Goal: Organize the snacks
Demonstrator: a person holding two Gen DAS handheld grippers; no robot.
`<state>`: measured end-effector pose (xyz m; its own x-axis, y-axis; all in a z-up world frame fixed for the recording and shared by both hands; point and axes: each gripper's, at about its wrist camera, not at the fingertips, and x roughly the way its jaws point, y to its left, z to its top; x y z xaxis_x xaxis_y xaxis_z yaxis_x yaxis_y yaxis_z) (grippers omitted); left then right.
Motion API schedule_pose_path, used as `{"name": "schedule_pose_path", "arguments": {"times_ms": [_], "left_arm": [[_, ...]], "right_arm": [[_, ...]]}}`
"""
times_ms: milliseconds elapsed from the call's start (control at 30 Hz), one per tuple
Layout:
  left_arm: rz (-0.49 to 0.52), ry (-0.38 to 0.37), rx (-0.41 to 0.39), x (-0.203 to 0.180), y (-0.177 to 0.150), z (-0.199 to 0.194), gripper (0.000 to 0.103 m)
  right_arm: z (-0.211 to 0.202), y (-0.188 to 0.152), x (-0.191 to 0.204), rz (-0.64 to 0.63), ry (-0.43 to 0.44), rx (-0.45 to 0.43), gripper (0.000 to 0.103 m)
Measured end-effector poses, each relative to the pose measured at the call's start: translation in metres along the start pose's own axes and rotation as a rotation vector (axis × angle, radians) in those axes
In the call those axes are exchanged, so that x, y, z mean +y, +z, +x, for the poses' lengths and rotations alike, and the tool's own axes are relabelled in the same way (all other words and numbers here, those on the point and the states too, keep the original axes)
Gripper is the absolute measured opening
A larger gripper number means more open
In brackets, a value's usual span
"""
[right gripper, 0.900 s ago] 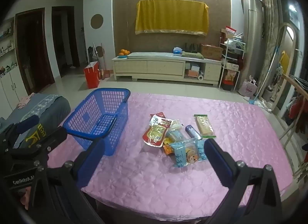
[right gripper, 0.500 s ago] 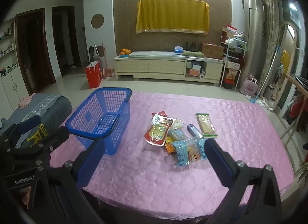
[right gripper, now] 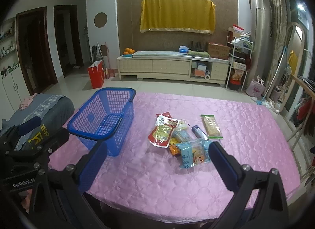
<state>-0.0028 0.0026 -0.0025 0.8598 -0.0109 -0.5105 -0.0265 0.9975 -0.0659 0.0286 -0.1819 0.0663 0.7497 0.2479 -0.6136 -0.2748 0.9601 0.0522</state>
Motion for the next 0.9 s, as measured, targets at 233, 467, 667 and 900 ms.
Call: {"name": "schedule_pose_path", "arguments": {"times_ms": [233,467,667,900], "left_arm": [[0.002,-0.002,0.004,-0.0010,0.0004,-0.0003,0.103],[0.004,-0.005,0.003,-0.0015,0.0000,-0.0007,0.103],[0.004,-0.004,0.004,-0.0021,0.0000,-0.0008,0.103],[0.004,-0.004,0.003,-0.0023,-0.0004,-0.0012,0.103]], "right_arm": [[0.0010,-0.0020,-0.0003,0.000,-0.003,0.007,0.103],[0.0012,-0.0012,-0.0008,0.001,-0.001,0.010,0.103],[0.0011,-0.0019,-0.0014,0.002,0.001,0.012,0.103],[0.0008,-0.0054,0.0001,0.001,0.003,0.013,0.103]]}}
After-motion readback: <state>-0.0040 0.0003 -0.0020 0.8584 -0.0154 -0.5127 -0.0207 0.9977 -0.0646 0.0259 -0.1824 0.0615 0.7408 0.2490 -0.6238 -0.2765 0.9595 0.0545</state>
